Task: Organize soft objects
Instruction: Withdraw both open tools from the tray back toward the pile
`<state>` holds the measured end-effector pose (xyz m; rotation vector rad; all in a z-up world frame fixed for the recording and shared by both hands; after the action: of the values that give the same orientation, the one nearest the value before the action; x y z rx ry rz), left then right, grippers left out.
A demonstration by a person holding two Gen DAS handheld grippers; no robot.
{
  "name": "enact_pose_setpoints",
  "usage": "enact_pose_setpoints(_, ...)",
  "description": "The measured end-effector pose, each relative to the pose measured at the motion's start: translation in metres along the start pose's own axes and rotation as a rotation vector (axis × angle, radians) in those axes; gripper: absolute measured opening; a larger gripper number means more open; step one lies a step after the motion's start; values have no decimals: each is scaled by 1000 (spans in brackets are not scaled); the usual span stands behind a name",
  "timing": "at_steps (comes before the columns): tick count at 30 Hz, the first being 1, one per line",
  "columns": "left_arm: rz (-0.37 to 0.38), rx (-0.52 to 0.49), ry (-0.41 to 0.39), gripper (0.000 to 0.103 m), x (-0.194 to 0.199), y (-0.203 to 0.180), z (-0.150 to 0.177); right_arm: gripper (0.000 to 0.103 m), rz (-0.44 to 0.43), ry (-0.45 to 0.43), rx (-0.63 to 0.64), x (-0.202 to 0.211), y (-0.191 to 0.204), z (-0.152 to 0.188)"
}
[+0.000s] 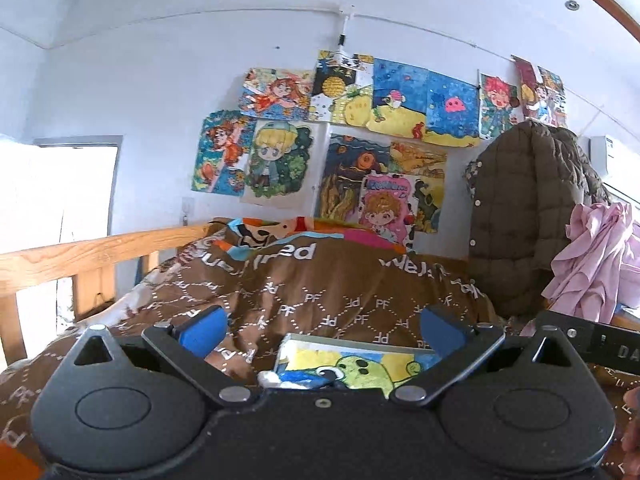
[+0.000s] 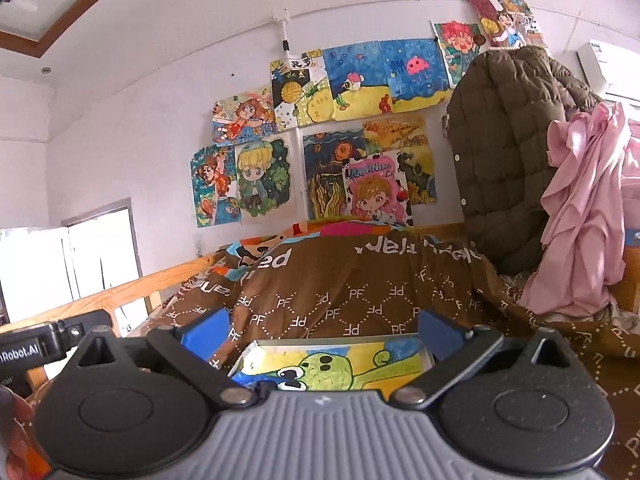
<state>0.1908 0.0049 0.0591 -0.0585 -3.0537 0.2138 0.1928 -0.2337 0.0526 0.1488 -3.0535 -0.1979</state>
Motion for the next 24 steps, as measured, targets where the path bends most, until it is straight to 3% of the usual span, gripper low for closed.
enact_pose_setpoints(11,-64,-7,118,102,43,32,30,103,-8,61,86,40,12,30)
enact_pose_setpoints(24,-68,-92,275,102,58,28,64,103,-61,203,156,64,31,72)
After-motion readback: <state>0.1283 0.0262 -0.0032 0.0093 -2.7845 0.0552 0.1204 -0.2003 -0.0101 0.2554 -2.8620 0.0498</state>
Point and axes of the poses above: each gripper's, at about its wrist camera, not at the fingertips, and x roughly against the way its jaws point, y to its left, z to its underside, the point moved 8 cm from there along -x, roughly the way its jaws point, and after that the axes turned 2 degrees about z, right-handed, at the moved point
